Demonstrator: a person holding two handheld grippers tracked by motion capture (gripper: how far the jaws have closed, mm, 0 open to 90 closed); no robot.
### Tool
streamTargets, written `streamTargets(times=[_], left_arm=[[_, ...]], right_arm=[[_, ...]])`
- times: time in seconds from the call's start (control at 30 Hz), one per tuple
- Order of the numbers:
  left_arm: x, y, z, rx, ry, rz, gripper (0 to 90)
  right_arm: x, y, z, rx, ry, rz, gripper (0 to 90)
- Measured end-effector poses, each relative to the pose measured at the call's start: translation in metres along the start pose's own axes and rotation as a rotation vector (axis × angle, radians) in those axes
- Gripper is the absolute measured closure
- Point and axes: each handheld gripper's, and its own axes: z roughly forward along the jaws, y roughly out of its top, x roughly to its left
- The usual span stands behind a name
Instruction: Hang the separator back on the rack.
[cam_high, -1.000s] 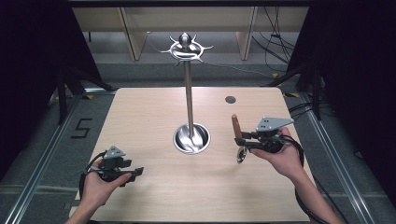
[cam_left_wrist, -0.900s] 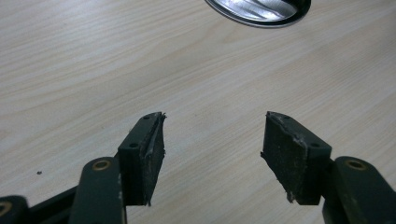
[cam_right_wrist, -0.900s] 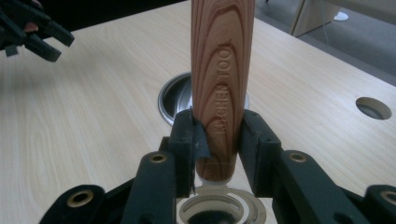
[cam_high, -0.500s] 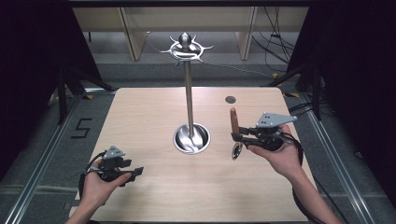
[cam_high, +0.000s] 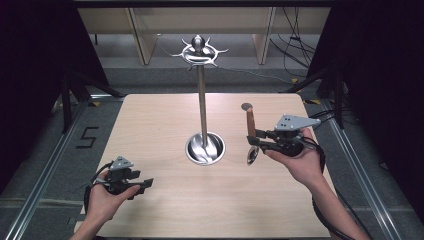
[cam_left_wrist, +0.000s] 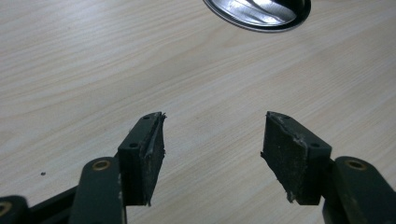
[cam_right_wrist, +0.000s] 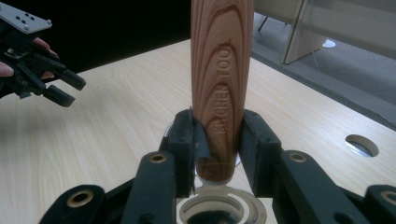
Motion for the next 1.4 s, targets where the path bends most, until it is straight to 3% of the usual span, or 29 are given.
streamTargets(times=[0.2, 0.37, 0.4, 0.47, 0.57, 0.67, 0.7, 0.73, 0.8, 0.93, 0.97, 1.0, 1.13, 1.2, 1.23, 1.37, 1.4], left_arm=[[0.000, 0.000, -0.001, 0.002, 0.007, 0.009, 37.9], [0.001, 0.000, -0.001, 0.007, 0.009, 0.013, 37.9], [0.001, 0.000, -0.001, 0.008, 0.010, 0.016, 37.9], [0.000, 0.000, -0.001, -0.001, 0.008, 0.007, 37.9], [0.001, 0.000, -0.002, 0.002, 0.013, 0.012, 37.9], [0.001, 0.000, -0.002, 0.002, 0.013, 0.013, 37.9], [0.000, 0.000, -0.002, 0.002, 0.013, 0.011, 37.8], [0.000, 0.000, -0.001, -0.006, 0.010, 0.003, 37.9], [0.001, 0.001, -0.002, 0.007, 0.016, 0.023, 37.9], [0.001, 0.001, -0.002, 0.000, 0.012, 0.011, 37.8], [0.000, 0.000, -0.001, -0.009, 0.011, 0.002, 37.9], [0.000, 0.001, -0.002, -0.014, 0.013, -0.006, 37.9], [0.001, 0.001, -0.003, -0.022, 0.009, -0.002, 37.9], [0.001, 0.001, -0.002, -0.023, 0.012, -0.003, 37.9], [0.001, 0.001, -0.002, -0.023, 0.011, -0.005, 37.9], [0.001, 0.001, -0.003, -0.018, 0.014, 0.003, 37.9], [0.001, 0.001, -0.003, -0.018, 0.014, 0.003, 37.9]], right_arm=[[0.001, 0.005, 0.000, -0.007, -0.003, 0.008, 69.0], [-0.001, 0.009, 0.002, -0.028, -0.013, -0.018, 69.0], [0.001, 0.010, 0.001, -0.007, 0.005, 0.002, 69.0], [0.001, 0.011, 0.003, -0.032, -0.015, -0.002, 69.0], [0.000, 0.014, 0.001, -0.014, -0.008, -0.017, 69.0], [0.002, 0.015, 0.003, -0.032, -0.016, 0.001, 69.0], [0.000, 0.015, 0.003, -0.034, -0.019, -0.019, 69.0], [0.002, 0.016, 0.004, -0.027, -0.015, 0.002, 69.0], [0.000, 0.017, 0.004, -0.026, -0.011, -0.016, 69.0], [0.002, 0.021, 0.005, -0.023, 0.004, 0.010, 69.0], [0.001, 0.022, 0.004, -0.016, -0.005, -0.018, 69.0], [0.002, 0.023, 0.004, -0.017, -0.009, -0.010, 69.0], [0.002, 0.025, 0.007, -0.036, -0.025, -0.015, 69.0], [0.002, 0.027, 0.006, -0.009, -0.013, 0.004, 69.0], [0.000, 0.028, 0.007, -0.019, -0.016, -0.018, 69.0], [0.002, 0.030, 0.007, -0.012, -0.012, 0.012, 69.0], [0.001, 0.031, 0.009, -0.030, -0.022, 0.000, 69.0]])
